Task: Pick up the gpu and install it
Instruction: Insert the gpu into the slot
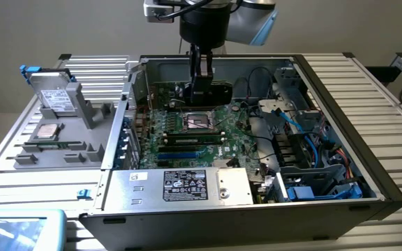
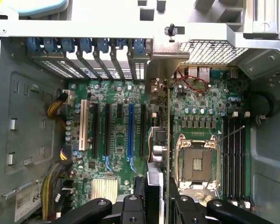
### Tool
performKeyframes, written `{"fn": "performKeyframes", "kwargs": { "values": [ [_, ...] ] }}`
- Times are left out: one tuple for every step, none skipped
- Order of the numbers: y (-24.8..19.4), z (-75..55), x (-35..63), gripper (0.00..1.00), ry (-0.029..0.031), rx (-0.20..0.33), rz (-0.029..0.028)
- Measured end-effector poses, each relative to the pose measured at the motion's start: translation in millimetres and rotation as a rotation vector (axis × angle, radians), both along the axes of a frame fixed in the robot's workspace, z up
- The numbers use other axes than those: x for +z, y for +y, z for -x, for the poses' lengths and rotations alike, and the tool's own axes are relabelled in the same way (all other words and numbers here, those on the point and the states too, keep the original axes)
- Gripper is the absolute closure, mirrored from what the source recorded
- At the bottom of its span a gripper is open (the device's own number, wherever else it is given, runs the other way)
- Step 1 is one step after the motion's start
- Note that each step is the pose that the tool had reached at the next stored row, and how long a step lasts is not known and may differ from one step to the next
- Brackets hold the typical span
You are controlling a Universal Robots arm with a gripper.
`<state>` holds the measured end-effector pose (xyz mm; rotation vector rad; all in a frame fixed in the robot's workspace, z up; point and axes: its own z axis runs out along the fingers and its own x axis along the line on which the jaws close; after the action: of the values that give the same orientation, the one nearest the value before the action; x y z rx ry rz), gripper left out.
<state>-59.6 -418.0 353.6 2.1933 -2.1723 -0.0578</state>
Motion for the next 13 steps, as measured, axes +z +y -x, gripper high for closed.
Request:
{"fn": "performKeyframes", "kwargs": {
  "values": [
    [-0.2,0.1,-0.2,0.71,0.0000,0.000,0.0000],
    [-0.4,0.0,-0.4,0.71,0.0001,0.000,0.0001],
    [-0.6,0.0,-0.6,0.71,0.0002,0.000,0.0003],
    [-0.8,0.0,-0.9,0.71,0.0003,0.000,0.0003],
    [-1.1,0.0,-1.1,0.71,0.0004,0.000,0.0004],
    [-1.6,0.0,-1.6,0.71,0.0004,0.000,0.0001],
    [-2.0,0.0,-1.8,0.71,0.0004,0.000,0.0001],
    [-2.3,0.0,-2.0,0.71,0.0004,0.000,0.0000],
    [-2.6,0.0,-2.2,0.71,0.0005,0.000,0.0000],
    [-2.8,0.0,-2.4,0.71,0.0005,0.000,0.0000],
    [-3.0,0.0,-2.6,0.71,0.0005,0.000,0.0002],
    [-3.2,0.0,-2.8,0.71,0.0006,0.000,0.0003],
    [-3.5,0.0,-3.1,0.71,0.0006,0.000,0.0003]
  ]
}}
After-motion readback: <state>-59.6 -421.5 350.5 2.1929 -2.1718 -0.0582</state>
